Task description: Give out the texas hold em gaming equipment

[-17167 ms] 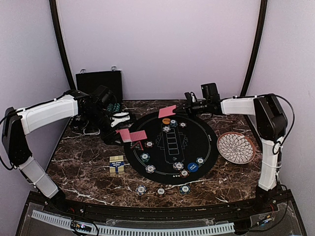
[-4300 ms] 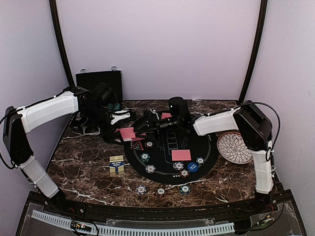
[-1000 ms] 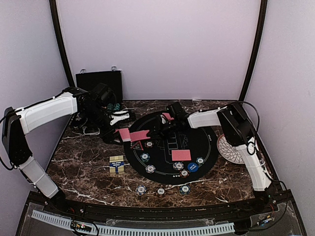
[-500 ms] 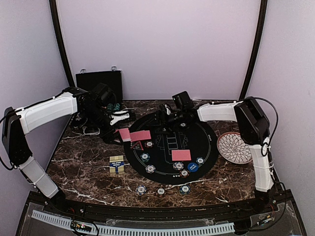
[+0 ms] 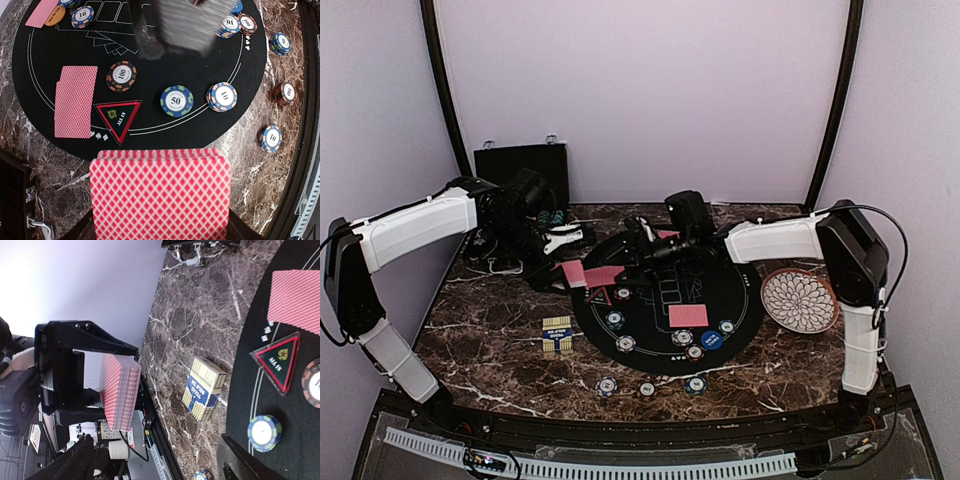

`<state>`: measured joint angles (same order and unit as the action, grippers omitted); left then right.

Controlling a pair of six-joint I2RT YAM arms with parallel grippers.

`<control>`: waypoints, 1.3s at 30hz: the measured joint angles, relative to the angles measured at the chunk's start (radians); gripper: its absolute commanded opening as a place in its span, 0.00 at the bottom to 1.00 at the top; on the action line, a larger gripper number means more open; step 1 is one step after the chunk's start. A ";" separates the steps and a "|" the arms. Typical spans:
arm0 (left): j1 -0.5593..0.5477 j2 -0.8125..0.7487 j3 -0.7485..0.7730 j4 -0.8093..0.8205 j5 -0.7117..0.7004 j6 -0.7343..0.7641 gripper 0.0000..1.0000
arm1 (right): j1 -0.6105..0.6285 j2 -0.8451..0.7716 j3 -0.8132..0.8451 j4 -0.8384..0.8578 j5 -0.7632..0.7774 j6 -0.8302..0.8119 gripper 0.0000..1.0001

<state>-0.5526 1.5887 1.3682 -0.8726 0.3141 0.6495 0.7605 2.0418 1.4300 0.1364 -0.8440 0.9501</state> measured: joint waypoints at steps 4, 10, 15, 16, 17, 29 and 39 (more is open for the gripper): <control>0.000 0.000 0.004 0.000 0.000 -0.003 0.00 | 0.032 0.000 -0.003 0.040 -0.021 0.035 0.83; 0.000 0.000 0.006 0.000 0.002 -0.003 0.00 | 0.051 0.003 0.003 0.083 -0.038 0.067 0.83; 0.000 0.000 0.009 -0.001 0.003 -0.003 0.00 | 0.058 0.023 0.034 0.094 -0.047 0.081 0.84; 0.000 0.000 0.012 -0.002 0.004 -0.003 0.00 | 0.060 0.027 0.040 0.095 -0.048 0.081 0.84; 0.000 0.000 0.015 -0.002 0.004 -0.003 0.00 | 0.064 0.031 0.047 0.094 -0.050 0.082 0.84; 0.000 0.002 0.025 -0.005 0.008 -0.003 0.00 | 0.081 0.076 0.079 0.111 -0.066 0.106 0.84; 0.000 0.008 0.037 -0.007 0.011 -0.004 0.00 | 0.089 0.138 0.114 0.181 -0.091 0.175 0.84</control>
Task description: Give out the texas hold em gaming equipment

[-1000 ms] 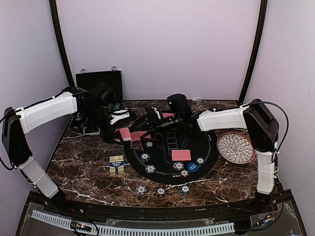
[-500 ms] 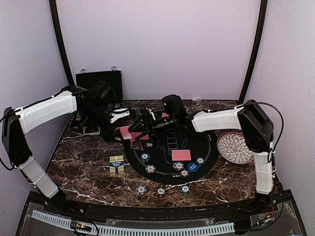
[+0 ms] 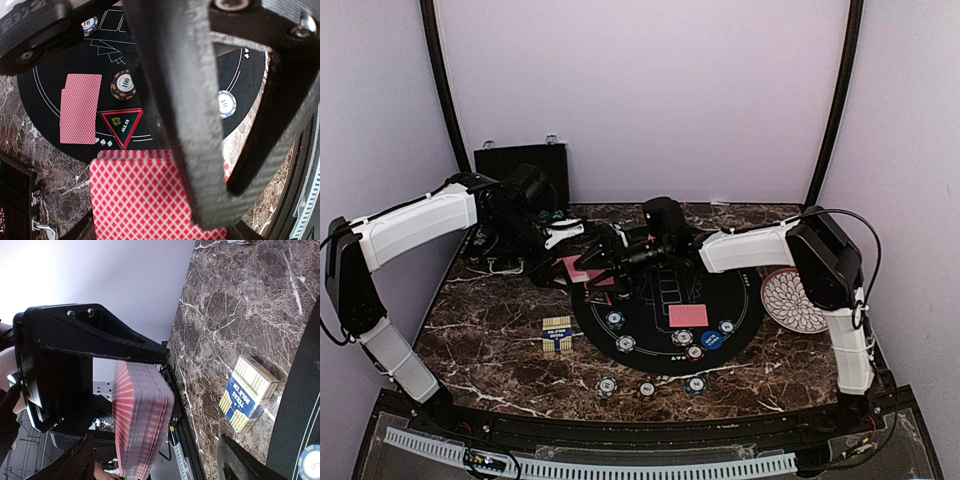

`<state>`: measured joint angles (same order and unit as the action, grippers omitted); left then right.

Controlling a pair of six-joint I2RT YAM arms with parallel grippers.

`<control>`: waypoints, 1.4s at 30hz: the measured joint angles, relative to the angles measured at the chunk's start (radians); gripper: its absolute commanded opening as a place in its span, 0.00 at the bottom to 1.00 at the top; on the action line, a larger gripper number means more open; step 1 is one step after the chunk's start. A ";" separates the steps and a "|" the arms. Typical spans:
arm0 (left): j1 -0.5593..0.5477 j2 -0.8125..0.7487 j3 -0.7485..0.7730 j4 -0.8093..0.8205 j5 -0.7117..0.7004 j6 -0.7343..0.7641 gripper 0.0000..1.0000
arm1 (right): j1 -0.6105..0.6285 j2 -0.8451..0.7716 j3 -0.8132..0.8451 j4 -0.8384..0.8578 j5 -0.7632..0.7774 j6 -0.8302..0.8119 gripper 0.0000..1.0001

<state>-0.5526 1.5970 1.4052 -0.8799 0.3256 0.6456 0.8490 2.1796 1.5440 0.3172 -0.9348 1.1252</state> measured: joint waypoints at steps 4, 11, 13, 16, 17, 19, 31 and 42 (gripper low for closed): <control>0.000 0.000 0.000 -0.001 0.000 0.000 0.00 | 0.006 0.028 0.039 0.015 -0.009 0.016 0.84; 0.000 0.000 0.000 -0.001 0.001 0.000 0.00 | 0.018 0.061 0.092 0.029 -0.016 0.038 0.82; 0.000 0.000 0.000 -0.001 0.001 0.000 0.00 | 0.020 0.073 0.107 0.027 -0.018 0.041 0.81; 0.000 0.000 0.000 -0.001 0.003 0.000 0.00 | 0.021 0.098 0.131 0.021 -0.019 0.041 0.78; 0.000 0.000 0.000 -0.001 0.003 0.000 0.00 | 0.021 0.104 0.135 0.018 -0.019 0.039 0.78; 0.000 0.000 0.000 -0.001 0.004 0.000 0.00 | 0.021 0.113 0.140 -0.003 -0.018 0.035 0.76; 0.000 0.008 0.000 -0.012 0.003 0.000 0.00 | -0.009 0.070 0.074 -0.043 -0.009 -0.023 0.66; 0.000 0.009 0.000 -0.012 0.004 0.000 0.00 | -0.031 0.018 0.039 -0.106 0.002 -0.073 0.54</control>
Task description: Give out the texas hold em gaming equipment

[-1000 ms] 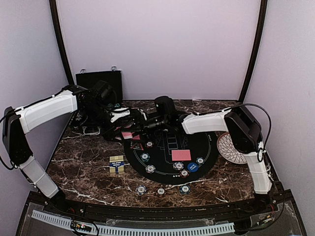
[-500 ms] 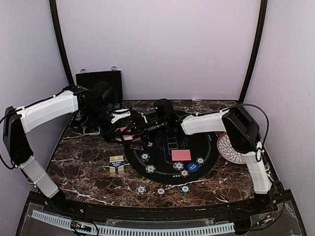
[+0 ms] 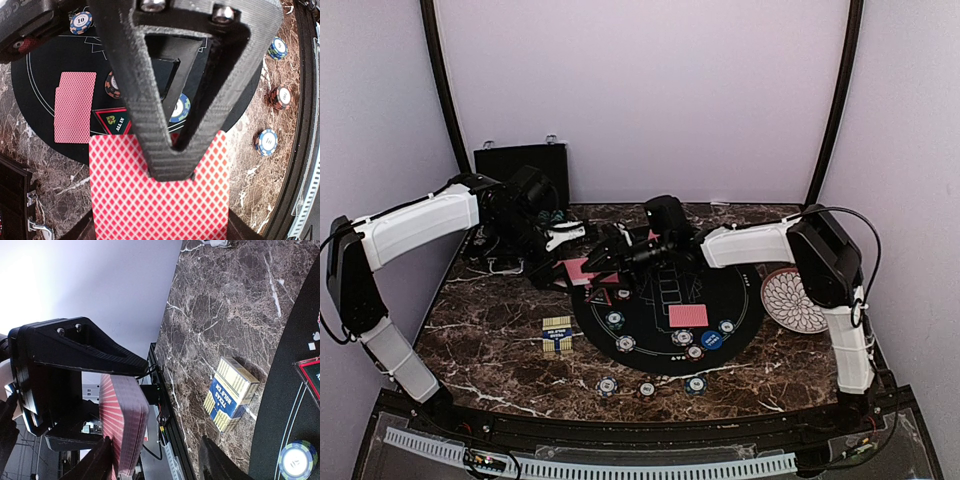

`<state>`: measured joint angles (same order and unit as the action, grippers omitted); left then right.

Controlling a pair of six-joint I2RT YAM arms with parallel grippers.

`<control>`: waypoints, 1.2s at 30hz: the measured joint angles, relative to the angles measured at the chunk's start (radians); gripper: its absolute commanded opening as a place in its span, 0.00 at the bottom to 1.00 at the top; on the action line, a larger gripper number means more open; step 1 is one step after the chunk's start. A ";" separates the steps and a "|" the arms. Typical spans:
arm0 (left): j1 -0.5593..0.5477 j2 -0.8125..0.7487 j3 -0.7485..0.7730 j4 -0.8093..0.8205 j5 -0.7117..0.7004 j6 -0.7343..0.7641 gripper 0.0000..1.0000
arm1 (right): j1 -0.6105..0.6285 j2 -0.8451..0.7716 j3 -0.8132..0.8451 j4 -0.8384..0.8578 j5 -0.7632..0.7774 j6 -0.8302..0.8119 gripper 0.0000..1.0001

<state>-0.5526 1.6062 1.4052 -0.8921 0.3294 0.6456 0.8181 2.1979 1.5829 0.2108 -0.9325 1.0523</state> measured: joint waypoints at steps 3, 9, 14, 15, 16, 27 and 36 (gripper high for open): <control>0.000 0.000 0.000 0.000 0.000 0.000 0.00 | -0.002 -0.011 0.000 -0.018 0.005 -0.003 0.54; 0.000 0.000 0.000 0.000 0.000 0.000 0.00 | -0.006 -0.032 0.000 -0.047 0.015 -0.009 0.67; 0.000 0.000 0.000 0.000 0.001 0.000 0.00 | 0.000 -0.032 0.003 -0.060 0.017 -0.012 0.68; 0.000 0.000 0.000 0.000 0.001 0.000 0.00 | 0.002 -0.032 0.006 -0.063 0.017 -0.012 0.68; 0.000 0.000 0.000 0.000 0.001 0.000 0.00 | 0.003 -0.032 0.010 -0.063 0.016 -0.012 0.68; 0.000 0.000 0.000 0.000 0.003 0.000 0.00 | 0.039 0.028 0.096 -0.058 0.008 0.006 0.70; 0.000 0.002 0.000 -0.005 0.000 0.000 0.00 | 0.041 0.077 0.129 -0.063 0.005 0.010 0.65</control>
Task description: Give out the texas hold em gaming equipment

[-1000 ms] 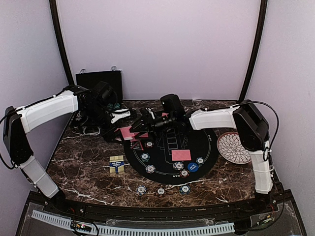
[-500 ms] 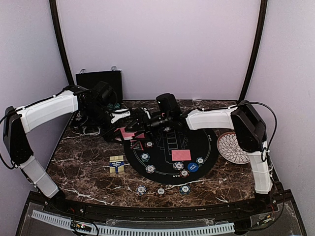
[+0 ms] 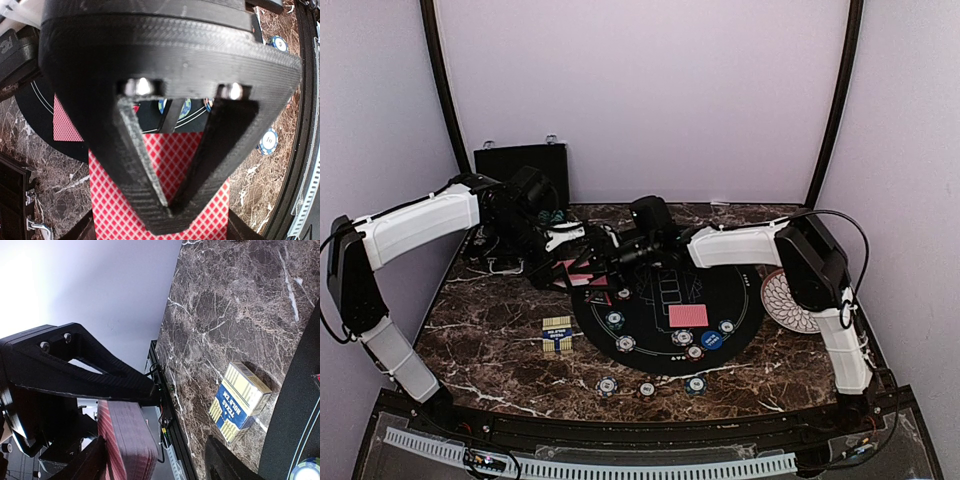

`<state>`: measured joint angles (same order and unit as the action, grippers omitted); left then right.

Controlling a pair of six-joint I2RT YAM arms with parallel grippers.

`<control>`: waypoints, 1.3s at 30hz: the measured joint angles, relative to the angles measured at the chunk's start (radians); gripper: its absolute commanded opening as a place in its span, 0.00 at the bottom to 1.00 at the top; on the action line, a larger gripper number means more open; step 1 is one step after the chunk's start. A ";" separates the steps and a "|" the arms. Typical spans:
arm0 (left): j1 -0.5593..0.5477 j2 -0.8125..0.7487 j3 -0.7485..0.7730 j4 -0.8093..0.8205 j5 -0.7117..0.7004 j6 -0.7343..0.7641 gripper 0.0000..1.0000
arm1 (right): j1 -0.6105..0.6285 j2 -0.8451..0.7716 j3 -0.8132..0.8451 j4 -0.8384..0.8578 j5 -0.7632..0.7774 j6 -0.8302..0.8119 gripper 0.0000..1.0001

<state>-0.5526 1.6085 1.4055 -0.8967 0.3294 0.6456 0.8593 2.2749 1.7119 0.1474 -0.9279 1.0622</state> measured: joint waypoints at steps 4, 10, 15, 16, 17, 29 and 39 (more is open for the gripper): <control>0.000 0.002 0.000 0.000 0.000 0.000 0.00 | -0.010 -0.001 0.003 -0.018 0.004 -0.022 0.64; 0.000 0.002 0.000 0.001 -0.002 0.000 0.00 | -0.035 -0.043 -0.056 -0.022 0.006 -0.044 0.63; 0.000 0.002 0.000 0.001 -0.002 0.000 0.00 | -0.049 -0.058 -0.069 -0.036 0.012 -0.054 0.61; 0.000 0.002 0.000 0.001 -0.001 0.000 0.00 | -0.049 -0.061 -0.071 -0.037 0.013 -0.055 0.60; 0.000 0.002 0.000 0.001 -0.001 0.000 0.00 | -0.049 -0.064 -0.074 -0.037 0.013 -0.054 0.60; 0.000 0.002 0.000 0.001 -0.001 0.000 0.00 | -0.048 -0.115 -0.121 0.040 0.008 0.021 0.40; 0.000 0.002 0.000 0.002 -0.001 0.000 0.00 | -0.048 -0.115 -0.133 0.050 0.003 0.049 0.25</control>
<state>-0.5526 1.6100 1.4055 -0.8951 0.3286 0.6456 0.8112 2.1597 1.5787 0.1978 -0.9253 1.1110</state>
